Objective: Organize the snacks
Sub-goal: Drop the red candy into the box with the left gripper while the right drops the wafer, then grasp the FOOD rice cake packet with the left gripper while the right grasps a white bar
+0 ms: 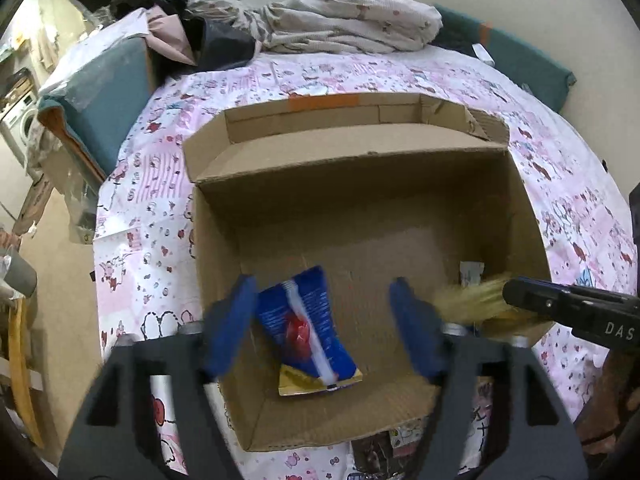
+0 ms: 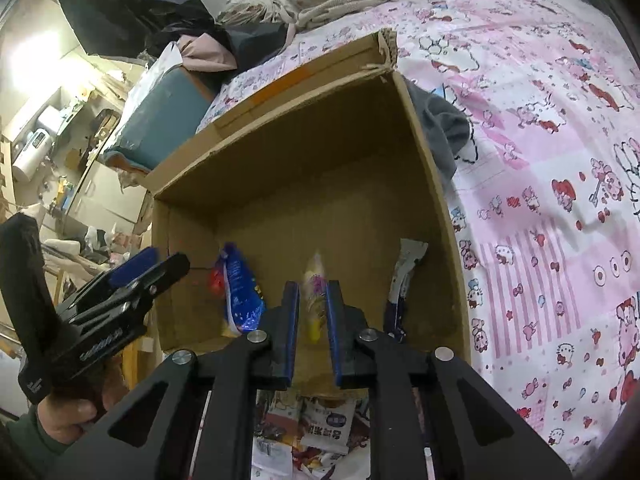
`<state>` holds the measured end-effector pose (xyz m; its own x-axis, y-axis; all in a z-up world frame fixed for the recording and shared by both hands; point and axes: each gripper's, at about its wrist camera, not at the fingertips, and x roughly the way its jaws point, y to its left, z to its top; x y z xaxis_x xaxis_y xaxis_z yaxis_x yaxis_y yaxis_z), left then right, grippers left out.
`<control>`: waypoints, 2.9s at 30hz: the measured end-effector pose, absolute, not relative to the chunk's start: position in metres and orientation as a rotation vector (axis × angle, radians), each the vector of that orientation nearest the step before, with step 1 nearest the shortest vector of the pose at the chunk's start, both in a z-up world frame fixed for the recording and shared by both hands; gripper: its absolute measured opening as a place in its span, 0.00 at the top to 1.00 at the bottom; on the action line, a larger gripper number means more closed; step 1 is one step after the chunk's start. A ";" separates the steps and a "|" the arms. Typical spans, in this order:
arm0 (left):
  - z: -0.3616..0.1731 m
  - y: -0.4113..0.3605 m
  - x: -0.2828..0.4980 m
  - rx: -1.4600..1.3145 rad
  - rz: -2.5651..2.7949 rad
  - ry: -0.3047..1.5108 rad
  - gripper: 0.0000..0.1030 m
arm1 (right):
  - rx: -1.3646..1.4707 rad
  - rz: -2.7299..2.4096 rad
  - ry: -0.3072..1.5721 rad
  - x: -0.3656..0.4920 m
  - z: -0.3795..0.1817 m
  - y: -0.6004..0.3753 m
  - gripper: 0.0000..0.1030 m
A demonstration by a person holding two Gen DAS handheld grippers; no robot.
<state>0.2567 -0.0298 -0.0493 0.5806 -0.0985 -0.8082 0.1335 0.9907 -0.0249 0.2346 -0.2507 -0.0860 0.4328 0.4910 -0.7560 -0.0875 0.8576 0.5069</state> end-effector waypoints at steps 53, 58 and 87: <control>-0.030 0.022 0.131 -0.066 0.001 0.920 0.07 | 0.314 0.216 0.976 0.143 -0.050 -0.274 0.09; -0.044 0.027 0.132 -0.117 0.006 0.994 0.07 | 0.400 0.121 1.086 0.149 -0.074 -0.294 0.09; -0.100 0.035 0.135 -0.121 -0.009 1.285 0.08 | 0.337 0.148 1.362 0.150 -0.126 -0.282 0.84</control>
<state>0.1346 0.0347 -0.0995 0.2825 -0.0745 -0.9564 -0.0608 0.9936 -0.0953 0.1496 -0.2821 -0.1256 0.2069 0.2975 -0.9320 0.0902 0.9428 0.3210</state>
